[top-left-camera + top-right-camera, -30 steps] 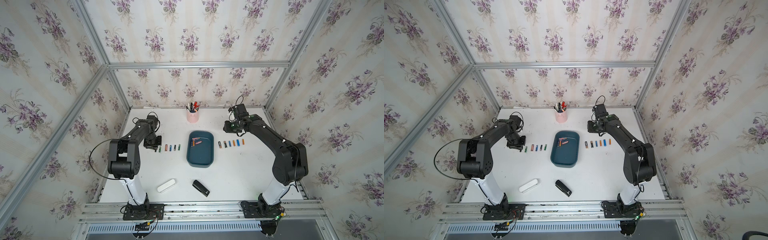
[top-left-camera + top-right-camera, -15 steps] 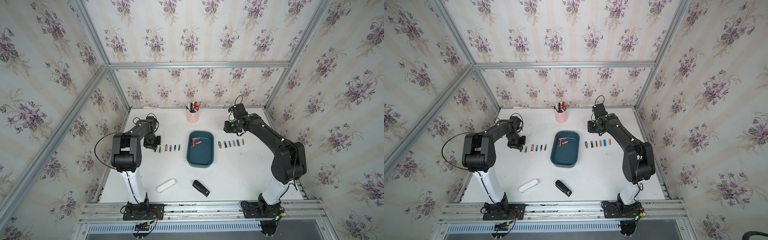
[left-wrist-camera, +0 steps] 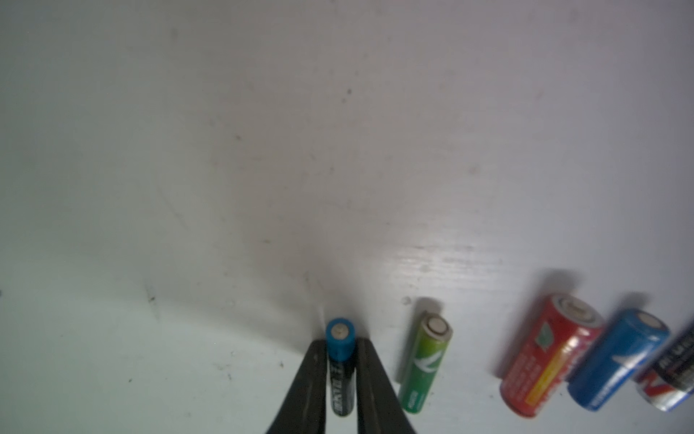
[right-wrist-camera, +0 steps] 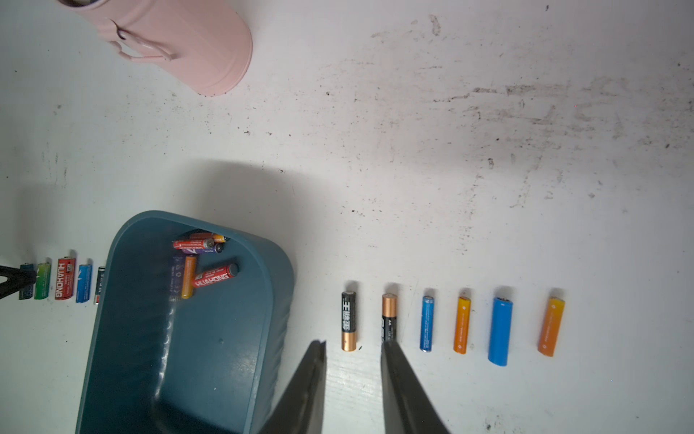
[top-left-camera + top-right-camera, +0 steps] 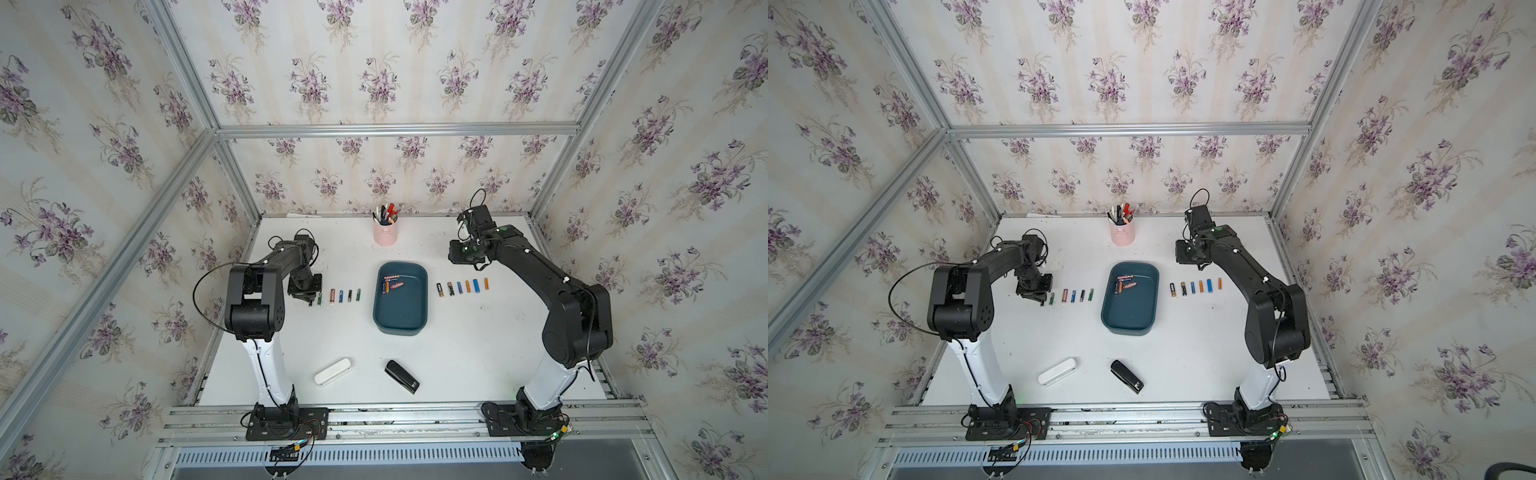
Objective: Take the batteries out of the storage box
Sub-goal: Place the battery at the center of the board.
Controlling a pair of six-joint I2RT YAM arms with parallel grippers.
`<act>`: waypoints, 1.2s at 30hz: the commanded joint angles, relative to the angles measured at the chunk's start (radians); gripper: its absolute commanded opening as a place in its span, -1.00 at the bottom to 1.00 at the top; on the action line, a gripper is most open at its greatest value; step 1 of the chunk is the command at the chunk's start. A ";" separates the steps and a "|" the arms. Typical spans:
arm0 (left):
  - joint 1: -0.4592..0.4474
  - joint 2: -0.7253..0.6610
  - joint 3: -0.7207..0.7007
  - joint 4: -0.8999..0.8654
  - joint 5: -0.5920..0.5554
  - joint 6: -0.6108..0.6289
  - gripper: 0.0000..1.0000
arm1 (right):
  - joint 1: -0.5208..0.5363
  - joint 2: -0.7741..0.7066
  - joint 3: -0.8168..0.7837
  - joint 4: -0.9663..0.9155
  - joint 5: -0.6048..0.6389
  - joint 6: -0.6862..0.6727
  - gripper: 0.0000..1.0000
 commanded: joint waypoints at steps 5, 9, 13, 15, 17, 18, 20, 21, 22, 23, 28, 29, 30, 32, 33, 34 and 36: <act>-0.001 -0.016 0.020 -0.030 -0.005 0.007 -0.45 | 0.002 0.002 0.011 -0.017 0.010 -0.005 -0.38; -0.002 -0.044 0.036 -0.046 0.004 0.003 -0.37 | 0.001 0.004 0.014 -0.018 0.010 -0.006 -0.38; -0.002 -0.081 0.050 -0.065 -0.034 -0.007 -0.33 | 0.006 0.006 0.012 -0.020 0.011 -0.006 -0.37; -0.001 -0.093 0.061 -0.080 -0.024 -0.010 -0.29 | 0.015 0.010 0.005 -0.015 0.016 -0.006 -0.37; -0.002 -0.103 0.078 -0.100 -0.013 -0.012 -0.27 | 0.027 0.017 -0.001 -0.011 0.016 -0.008 -0.38; -0.002 -0.109 0.084 -0.109 -0.012 -0.013 -0.27 | 0.033 0.021 -0.003 -0.010 0.015 -0.008 -0.38; -0.003 -0.123 0.098 -0.127 -0.014 -0.013 -0.26 | 0.043 0.025 -0.001 -0.006 0.009 -0.006 -0.38; -0.003 -0.130 0.104 -0.137 -0.014 -0.013 -0.26 | 0.047 0.025 -0.001 -0.004 0.006 -0.006 -0.38; -0.004 -0.136 0.109 -0.143 -0.015 -0.014 -0.26 | 0.052 0.027 0.000 0.000 0.004 -0.006 -0.38; -0.005 -0.143 0.112 -0.148 -0.014 -0.014 -0.25 | 0.057 0.028 0.003 0.001 0.001 -0.006 -0.38; -0.013 -0.159 0.117 -0.168 -0.016 -0.021 -0.25 | 0.071 0.041 0.023 0.003 -0.008 -0.008 -0.38; -0.015 -0.160 0.116 -0.169 -0.016 -0.022 -0.25 | 0.074 0.044 0.026 0.001 -0.010 -0.008 -0.38; -0.018 -0.160 0.116 -0.170 -0.016 -0.024 -0.25 | 0.075 0.047 0.029 0.001 -0.010 -0.008 -0.38; -0.023 -0.157 0.120 -0.173 -0.017 -0.025 -0.25 | 0.082 0.051 0.036 -0.001 -0.009 -0.008 -0.38; -0.028 -0.155 0.123 -0.176 -0.019 -0.027 -0.25 | 0.084 0.052 0.040 -0.002 -0.010 -0.008 -0.38; -0.031 -0.155 0.122 -0.174 -0.021 -0.027 -0.25 | 0.087 0.053 0.042 -0.003 -0.011 -0.008 -0.38; -0.036 -0.152 0.124 -0.174 -0.021 -0.027 -0.25 | 0.091 0.054 0.048 -0.005 -0.013 -0.008 -0.38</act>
